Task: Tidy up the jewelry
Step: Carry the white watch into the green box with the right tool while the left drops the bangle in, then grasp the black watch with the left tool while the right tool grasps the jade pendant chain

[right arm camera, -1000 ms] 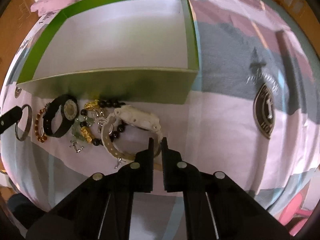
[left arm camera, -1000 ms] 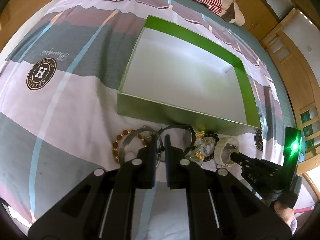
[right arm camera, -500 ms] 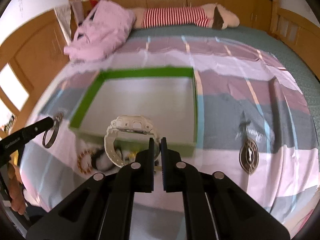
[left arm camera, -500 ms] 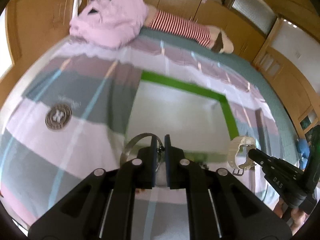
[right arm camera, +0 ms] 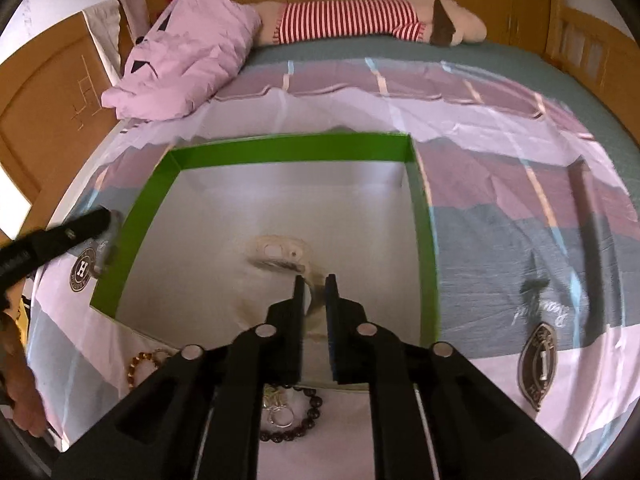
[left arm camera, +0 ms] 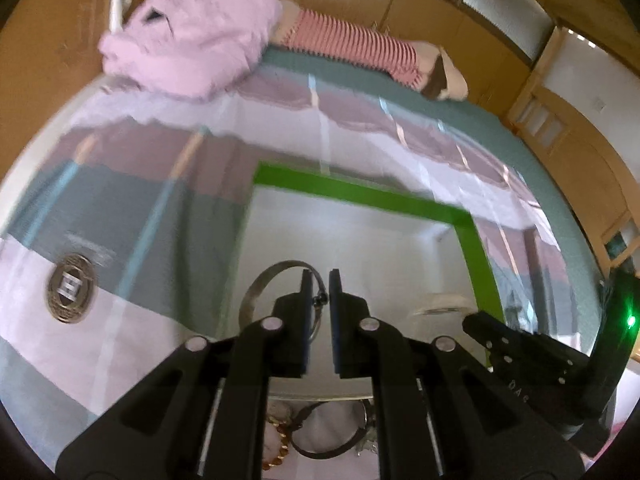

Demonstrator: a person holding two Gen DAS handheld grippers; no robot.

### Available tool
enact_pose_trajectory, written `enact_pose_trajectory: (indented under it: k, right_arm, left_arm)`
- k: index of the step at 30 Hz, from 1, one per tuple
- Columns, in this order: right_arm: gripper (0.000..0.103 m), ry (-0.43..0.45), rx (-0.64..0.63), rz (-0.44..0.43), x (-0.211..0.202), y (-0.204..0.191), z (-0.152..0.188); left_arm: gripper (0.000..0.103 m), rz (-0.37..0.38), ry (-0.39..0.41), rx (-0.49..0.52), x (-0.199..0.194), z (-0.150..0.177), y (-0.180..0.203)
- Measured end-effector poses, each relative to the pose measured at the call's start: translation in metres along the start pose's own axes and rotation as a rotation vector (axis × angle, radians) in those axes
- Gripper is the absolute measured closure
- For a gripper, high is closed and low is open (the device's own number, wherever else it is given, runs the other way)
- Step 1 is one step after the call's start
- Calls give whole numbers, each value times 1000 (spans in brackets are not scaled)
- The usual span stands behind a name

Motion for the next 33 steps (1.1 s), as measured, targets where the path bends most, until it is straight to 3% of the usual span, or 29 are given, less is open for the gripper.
enact_pose_trajectory:
  k: [1, 2, 3, 8, 11, 14, 16, 20, 26, 30, 33]
  right_arm:
    - [78, 5, 5, -8, -3, -1, 0]
    - [69, 18, 11, -17, -9, -1, 0]
    - [67, 27, 15, -32, -15, -2, 1]
    - [67, -55, -14, -134, -34, -5, 27]
    - [67, -206, -55, -216, -21, -12, 53]
    - [67, -265, -70, -146, 0, -8, 64]
    - [67, -258, -45, -84, 13, 0, 60]
    - [67, -253, 33, -121, 26, 3, 48]
    - [67, -107, 67, -62, 17, 13, 26]
    - [67, -228, 52, -62, 18, 13, 51]
    - [67, -304, -8, -1, 25, 11, 72]
  left_arm:
    - [85, -10, -3, -3, 4, 1, -2]
    - [73, -24, -6, -9, 6, 3, -4]
    - [71, -30, -8, -16, 7, 4, -6]
    - [71, -23, -61, 1, -12, 25, -7]
    - [71, -21, -123, 28, -19, 49, -5]
    - [71, 31, -205, 53, -12, 66, 4]
    - [68, -4, -253, 81, 4, 76, 7]
    - [68, -48, -321, 45, 37, 82, -2]
    - [68, -85, -266, -75, 57, 59, -26]
    - [59, -65, -306, -51, 47, 75, -18]
    - [57, -79, -331, 4, 42, 93, -8]
Point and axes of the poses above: each gripper's, at about its wrist camera, not at the fingertips, and x roughly the way its jaws point, y to its right, z to its underside, the point moved 7 cm from there along x, roughly the way its jaws point, and after that the axes turned 11 degrees about -y, right-handed, at the moved point
